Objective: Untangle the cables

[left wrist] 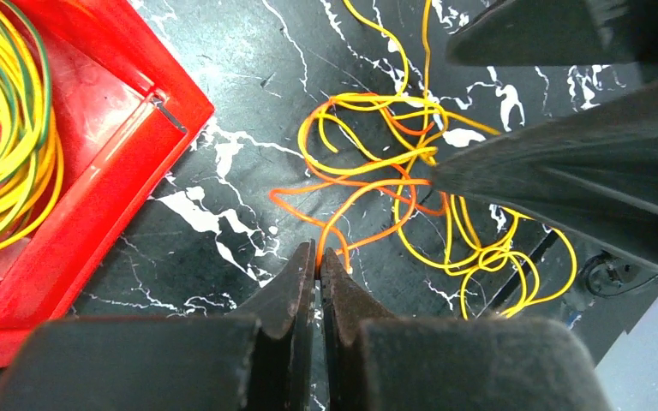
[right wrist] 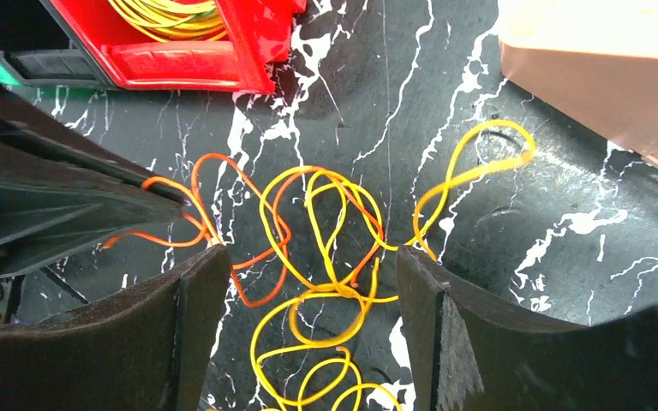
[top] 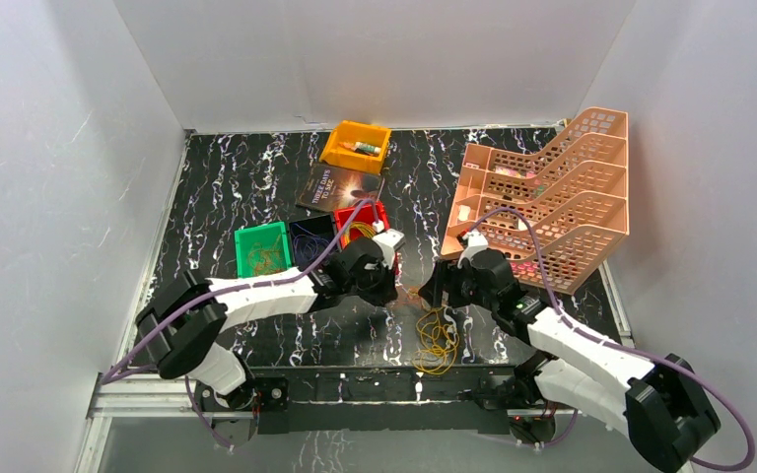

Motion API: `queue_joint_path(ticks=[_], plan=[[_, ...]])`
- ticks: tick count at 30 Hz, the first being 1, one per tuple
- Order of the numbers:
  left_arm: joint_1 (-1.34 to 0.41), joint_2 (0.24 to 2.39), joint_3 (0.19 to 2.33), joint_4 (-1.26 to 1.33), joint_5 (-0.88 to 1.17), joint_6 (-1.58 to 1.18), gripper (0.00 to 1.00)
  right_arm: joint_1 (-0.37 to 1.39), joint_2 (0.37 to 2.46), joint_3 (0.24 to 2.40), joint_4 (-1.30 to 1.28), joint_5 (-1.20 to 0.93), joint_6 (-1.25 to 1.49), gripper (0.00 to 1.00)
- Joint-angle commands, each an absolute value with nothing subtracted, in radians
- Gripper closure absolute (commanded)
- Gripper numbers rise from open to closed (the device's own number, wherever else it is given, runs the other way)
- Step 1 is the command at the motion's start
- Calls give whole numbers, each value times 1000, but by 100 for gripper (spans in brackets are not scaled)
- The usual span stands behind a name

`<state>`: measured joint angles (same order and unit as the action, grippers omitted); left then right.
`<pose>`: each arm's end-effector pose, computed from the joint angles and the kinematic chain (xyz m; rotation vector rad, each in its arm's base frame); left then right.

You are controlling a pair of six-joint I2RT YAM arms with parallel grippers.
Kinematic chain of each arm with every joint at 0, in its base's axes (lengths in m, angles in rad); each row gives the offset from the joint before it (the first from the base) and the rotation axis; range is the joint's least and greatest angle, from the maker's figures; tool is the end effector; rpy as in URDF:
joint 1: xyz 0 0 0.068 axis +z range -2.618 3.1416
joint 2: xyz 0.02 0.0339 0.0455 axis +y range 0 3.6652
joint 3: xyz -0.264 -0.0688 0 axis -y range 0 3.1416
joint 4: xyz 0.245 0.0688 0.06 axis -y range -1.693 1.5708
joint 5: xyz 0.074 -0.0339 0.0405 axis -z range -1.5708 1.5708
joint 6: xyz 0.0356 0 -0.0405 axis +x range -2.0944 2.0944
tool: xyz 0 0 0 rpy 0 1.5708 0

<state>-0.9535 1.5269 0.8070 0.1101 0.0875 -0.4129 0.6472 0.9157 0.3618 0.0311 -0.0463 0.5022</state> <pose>0.1838 -0.2643 0.1981 0.6685 2.2149 -0.8396 0.1538 0.1183 0.1903 -0.1871 2.1728 0.7274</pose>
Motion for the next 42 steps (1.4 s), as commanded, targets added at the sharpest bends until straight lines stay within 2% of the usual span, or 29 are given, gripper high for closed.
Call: queue_joint_path(ticks=[1, 11, 27, 42], plan=[[-960, 1450, 838, 43, 53, -400, 100, 643, 962, 358, 111, -51, 519, 22], [-959, 1335, 893, -92, -37, -360, 100, 644, 1072, 357, 129, -14, 545, 25], [-959, 1143, 1101, -322, -266, -268, 100, 644, 1123, 313, 103, 134, 626, 39], [-959, 1089, 1364, -425, -408, -156, 100, 644, 1155, 309, 115, 134, 643, 41]])
